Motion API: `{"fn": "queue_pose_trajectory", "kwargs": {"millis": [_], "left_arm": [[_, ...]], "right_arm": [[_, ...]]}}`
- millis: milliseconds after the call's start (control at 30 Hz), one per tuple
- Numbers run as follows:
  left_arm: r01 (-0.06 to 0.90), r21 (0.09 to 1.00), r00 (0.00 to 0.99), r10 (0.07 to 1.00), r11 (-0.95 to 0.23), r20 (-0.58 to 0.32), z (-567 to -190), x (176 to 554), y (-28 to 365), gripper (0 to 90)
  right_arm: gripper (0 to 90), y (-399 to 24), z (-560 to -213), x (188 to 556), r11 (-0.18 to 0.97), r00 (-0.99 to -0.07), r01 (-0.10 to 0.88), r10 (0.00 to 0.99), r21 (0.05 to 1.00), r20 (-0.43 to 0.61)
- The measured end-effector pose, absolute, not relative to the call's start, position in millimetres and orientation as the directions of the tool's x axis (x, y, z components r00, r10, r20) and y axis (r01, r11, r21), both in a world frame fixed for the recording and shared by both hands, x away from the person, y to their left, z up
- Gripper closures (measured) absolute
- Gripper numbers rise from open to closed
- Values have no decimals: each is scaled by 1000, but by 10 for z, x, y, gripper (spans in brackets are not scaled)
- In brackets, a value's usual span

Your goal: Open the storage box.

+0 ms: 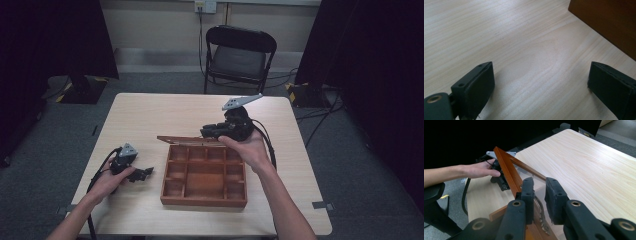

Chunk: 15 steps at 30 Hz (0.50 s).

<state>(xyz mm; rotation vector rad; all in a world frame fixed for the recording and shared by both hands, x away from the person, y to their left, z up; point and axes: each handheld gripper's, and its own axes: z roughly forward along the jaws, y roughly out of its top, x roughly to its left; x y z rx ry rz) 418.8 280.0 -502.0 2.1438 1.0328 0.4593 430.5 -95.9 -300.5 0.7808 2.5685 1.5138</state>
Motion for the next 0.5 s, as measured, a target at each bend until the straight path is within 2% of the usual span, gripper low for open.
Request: {"fn": "queue_pose_trajectory", "kwargs": {"millis": [500], "left_arm": [[539,724,616,787,-430,9,-5021,4187,2797,66]], "right_arm": [[777,-964,-3011,4307,385,-870,394,449,835,204]]}}
